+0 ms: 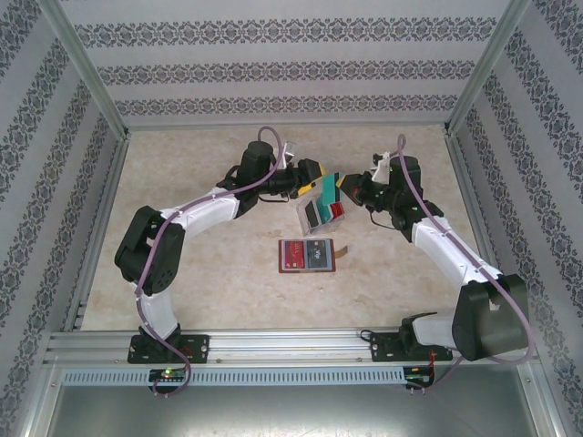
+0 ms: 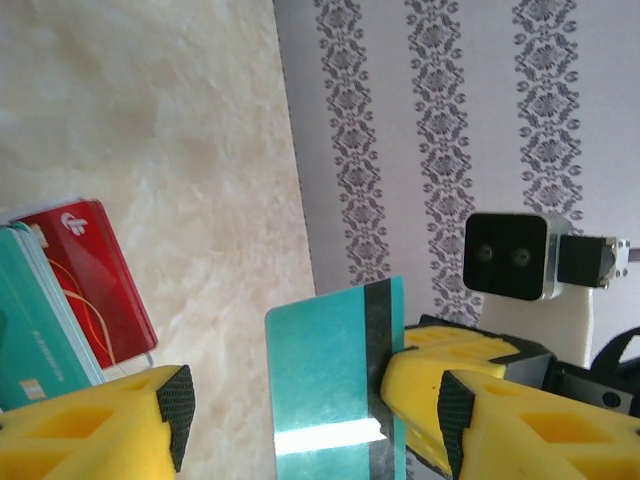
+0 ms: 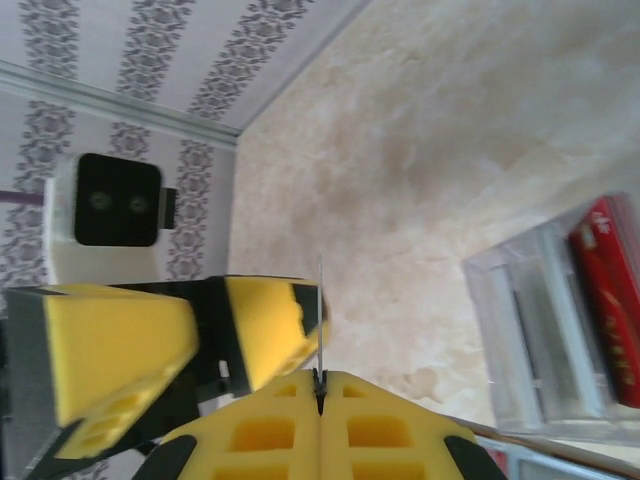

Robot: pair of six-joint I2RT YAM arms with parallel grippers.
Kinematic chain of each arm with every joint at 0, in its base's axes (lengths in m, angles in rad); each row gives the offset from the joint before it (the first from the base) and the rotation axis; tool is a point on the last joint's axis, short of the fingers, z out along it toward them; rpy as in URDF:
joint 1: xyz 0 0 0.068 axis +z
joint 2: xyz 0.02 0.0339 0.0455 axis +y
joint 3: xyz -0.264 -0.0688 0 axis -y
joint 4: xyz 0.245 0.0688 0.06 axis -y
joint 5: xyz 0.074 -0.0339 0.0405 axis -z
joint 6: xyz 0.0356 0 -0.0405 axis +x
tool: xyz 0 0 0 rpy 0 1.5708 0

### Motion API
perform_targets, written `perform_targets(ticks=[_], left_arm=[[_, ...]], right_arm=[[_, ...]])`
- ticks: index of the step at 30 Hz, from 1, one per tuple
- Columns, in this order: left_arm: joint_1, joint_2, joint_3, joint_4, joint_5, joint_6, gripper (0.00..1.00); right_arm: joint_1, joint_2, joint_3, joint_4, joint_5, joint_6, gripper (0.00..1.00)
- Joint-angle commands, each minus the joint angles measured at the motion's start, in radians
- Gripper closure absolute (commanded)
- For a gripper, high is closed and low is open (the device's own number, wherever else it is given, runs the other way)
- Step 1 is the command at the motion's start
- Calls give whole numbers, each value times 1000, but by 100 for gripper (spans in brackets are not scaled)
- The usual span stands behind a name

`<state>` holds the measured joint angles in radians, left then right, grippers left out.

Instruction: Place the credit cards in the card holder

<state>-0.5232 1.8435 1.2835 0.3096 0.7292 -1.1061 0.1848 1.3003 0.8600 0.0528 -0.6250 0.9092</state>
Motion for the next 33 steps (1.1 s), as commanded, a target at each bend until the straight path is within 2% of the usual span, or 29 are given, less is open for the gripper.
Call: perform_targets(ticks=[1,3,6,12,16,20,22,29,31,32,33], left_arm=[[0,36,27,112,78,-52,37],[-2,44,22,175,100,-91,43],[-2,43,22,217,127,-109,56],[0,19,4,217,124,-104,88],[3,11,2,198,128,-83,98],[3,13,0,212,143,-82,99],[3,17,3,220,150,-80,99],[2,36,12,224,175,-85,94],[2,36,5,212,170,-82,87],[5,31,-3,208,165,-80,81],[5,24,-19,192,153,-74,67]], right_arm=[[-12,-18,-7,111,-81,63,100],[-14,-5,-9,144,-105,83,100],[-15,9,-9,155,-114,89,100],[-26,23,-13,158,-135,94,99],[-46,28,-20,164,-210,80,94],[-64,34,-20,176,-306,69,86],[-66,40,-16,186,-341,69,85],[-67,64,-21,203,-407,68,93],[-66,63,-31,198,-410,57,97],[-68,59,-37,181,-407,43,99],[-71,51,-45,155,-394,27,100]])
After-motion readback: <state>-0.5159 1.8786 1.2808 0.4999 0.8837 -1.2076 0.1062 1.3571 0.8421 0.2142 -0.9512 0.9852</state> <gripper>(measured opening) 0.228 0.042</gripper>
